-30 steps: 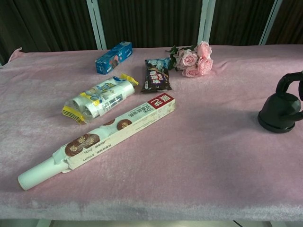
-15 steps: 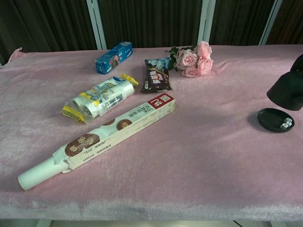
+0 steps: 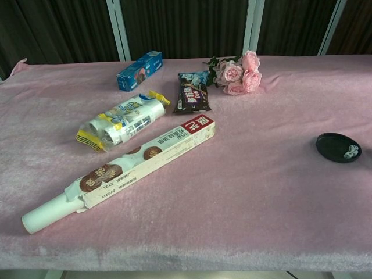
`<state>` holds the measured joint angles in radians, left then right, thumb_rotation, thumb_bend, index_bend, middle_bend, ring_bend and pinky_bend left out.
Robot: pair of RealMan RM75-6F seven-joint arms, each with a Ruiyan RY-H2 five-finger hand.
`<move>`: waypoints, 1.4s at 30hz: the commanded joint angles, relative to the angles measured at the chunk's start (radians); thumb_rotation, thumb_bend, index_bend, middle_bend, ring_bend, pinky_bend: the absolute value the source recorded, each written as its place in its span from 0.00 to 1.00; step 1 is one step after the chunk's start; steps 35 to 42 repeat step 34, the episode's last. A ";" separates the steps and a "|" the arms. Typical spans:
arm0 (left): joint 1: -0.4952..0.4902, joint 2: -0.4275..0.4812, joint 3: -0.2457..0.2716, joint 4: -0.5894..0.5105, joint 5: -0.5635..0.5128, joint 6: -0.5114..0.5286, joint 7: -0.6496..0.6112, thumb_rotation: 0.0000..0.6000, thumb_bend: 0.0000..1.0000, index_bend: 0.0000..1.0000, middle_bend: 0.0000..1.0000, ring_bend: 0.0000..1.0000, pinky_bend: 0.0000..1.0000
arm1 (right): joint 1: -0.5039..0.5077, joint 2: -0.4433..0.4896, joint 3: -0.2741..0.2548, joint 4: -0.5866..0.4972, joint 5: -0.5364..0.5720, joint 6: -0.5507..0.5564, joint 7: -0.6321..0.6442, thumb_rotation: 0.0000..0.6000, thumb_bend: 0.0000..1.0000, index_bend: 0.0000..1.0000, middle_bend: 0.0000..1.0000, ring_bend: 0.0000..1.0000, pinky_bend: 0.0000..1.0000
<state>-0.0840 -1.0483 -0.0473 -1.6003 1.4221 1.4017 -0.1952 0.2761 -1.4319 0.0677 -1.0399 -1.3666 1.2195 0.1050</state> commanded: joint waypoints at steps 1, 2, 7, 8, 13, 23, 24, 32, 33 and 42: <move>0.000 0.001 -0.001 0.000 -0.002 -0.001 -0.001 1.00 0.48 0.39 0.23 0.19 0.37 | 0.002 0.021 -0.021 0.000 -0.016 -0.039 0.050 1.00 0.13 0.20 0.19 0.14 0.41; 0.000 0.001 -0.001 0.000 -0.003 -0.001 -0.002 1.00 0.48 0.39 0.23 0.19 0.37 | 0.000 0.029 -0.022 -0.009 -0.023 -0.035 0.064 1.00 0.13 0.17 0.16 0.11 0.37; 0.000 0.000 0.000 0.001 0.002 0.001 0.001 1.00 0.48 0.39 0.23 0.19 0.37 | -0.028 0.099 -0.034 -0.104 -0.096 0.062 0.158 1.00 0.13 0.00 0.02 0.00 0.23; 0.000 0.000 0.001 0.001 0.003 0.001 0.003 1.00 0.48 0.39 0.23 0.19 0.37 | -0.035 0.117 -0.038 -0.128 -0.114 0.088 0.174 1.00 0.13 0.00 0.01 0.00 0.23; 0.000 -0.005 0.003 -0.002 0.005 0.004 0.033 1.00 0.48 0.39 0.23 0.19 0.37 | -0.116 0.186 -0.027 -0.280 -0.193 0.324 0.244 1.00 0.13 0.02 0.04 0.03 0.23; 0.007 -0.017 0.002 -0.019 0.005 0.028 0.097 1.00 0.48 0.39 0.23 0.19 0.37 | -0.276 0.184 -0.021 -0.451 -0.142 0.524 0.092 1.00 0.13 0.16 0.15 0.11 0.23; 0.008 -0.018 0.002 -0.020 0.006 0.031 0.101 1.00 0.48 0.39 0.23 0.19 0.37 | -0.278 0.188 -0.026 -0.458 -0.137 0.511 0.078 1.00 0.13 0.14 0.14 0.10 0.23; 0.013 -0.027 -0.005 -0.019 -0.002 0.047 0.128 1.00 0.48 0.39 0.23 0.18 0.37 | -0.275 0.206 -0.019 -0.502 -0.100 0.437 0.013 1.00 0.13 0.02 0.04 0.01 0.23; 0.013 -0.027 -0.005 -0.019 -0.001 0.048 0.126 1.00 0.48 0.39 0.23 0.18 0.37 | -0.276 0.207 -0.019 -0.503 -0.102 0.436 0.012 1.00 0.13 0.02 0.04 0.01 0.23; 0.014 -0.027 -0.005 -0.018 0.000 0.049 0.121 1.00 0.48 0.39 0.23 0.18 0.37 | -0.277 0.208 -0.019 -0.504 -0.105 0.433 0.013 1.00 0.13 0.02 0.04 0.01 0.23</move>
